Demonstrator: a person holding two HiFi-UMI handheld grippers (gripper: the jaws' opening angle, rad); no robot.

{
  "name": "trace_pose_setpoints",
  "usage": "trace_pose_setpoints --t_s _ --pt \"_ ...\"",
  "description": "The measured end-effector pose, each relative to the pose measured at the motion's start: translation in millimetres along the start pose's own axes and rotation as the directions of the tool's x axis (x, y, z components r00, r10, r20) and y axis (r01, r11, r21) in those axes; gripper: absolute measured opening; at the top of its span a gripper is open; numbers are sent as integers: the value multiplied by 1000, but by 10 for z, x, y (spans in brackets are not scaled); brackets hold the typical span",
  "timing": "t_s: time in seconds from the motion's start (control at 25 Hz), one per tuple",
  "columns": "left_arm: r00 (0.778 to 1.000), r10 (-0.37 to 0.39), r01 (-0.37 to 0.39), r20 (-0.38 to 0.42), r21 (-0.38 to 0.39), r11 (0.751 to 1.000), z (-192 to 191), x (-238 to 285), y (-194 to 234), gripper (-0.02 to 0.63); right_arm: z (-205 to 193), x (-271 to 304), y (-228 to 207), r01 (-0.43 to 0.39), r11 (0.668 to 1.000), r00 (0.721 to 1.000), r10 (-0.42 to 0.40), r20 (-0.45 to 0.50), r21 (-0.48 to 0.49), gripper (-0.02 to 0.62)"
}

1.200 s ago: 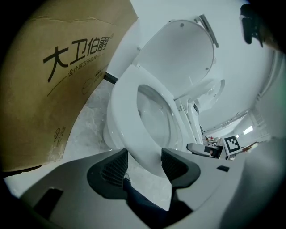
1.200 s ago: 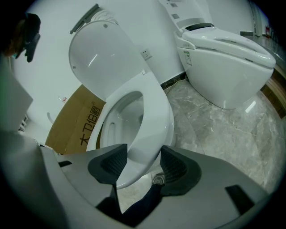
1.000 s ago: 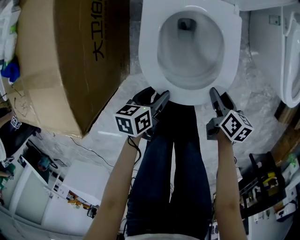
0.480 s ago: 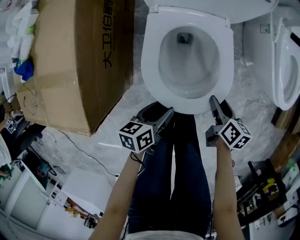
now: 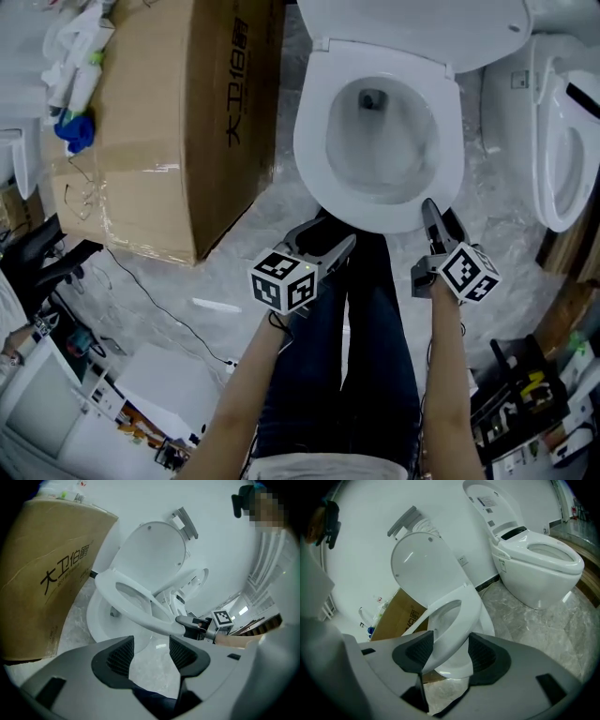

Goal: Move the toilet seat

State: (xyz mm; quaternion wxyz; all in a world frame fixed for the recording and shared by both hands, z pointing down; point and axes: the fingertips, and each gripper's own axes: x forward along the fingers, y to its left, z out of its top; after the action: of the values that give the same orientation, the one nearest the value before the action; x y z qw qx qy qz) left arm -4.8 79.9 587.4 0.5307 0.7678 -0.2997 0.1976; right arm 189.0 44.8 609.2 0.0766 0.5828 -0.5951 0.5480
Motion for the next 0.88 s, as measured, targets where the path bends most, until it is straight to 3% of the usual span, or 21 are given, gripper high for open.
trace_pose_setpoints --t_s 0.16,0.28,0.36,0.88 --pt "1000 -12 13 -13 68 998 21 -33 -182 238 106 -74 97 -3 1000 1000 3 21 5 244" --pt "1000 17 -14 -18 143 990 56 -33 -254 161 211 -101 162 0 1000 999 0 45 8 244" --pt "999 36 -30 -29 176 984 65 -21 -282 158 257 -123 196 1 1000 999 -2 50 11 244" --pt "992 125 -128 28 257 958 480 -19 -348 87 472 -212 328 19 999 998 -21 57 31 245"
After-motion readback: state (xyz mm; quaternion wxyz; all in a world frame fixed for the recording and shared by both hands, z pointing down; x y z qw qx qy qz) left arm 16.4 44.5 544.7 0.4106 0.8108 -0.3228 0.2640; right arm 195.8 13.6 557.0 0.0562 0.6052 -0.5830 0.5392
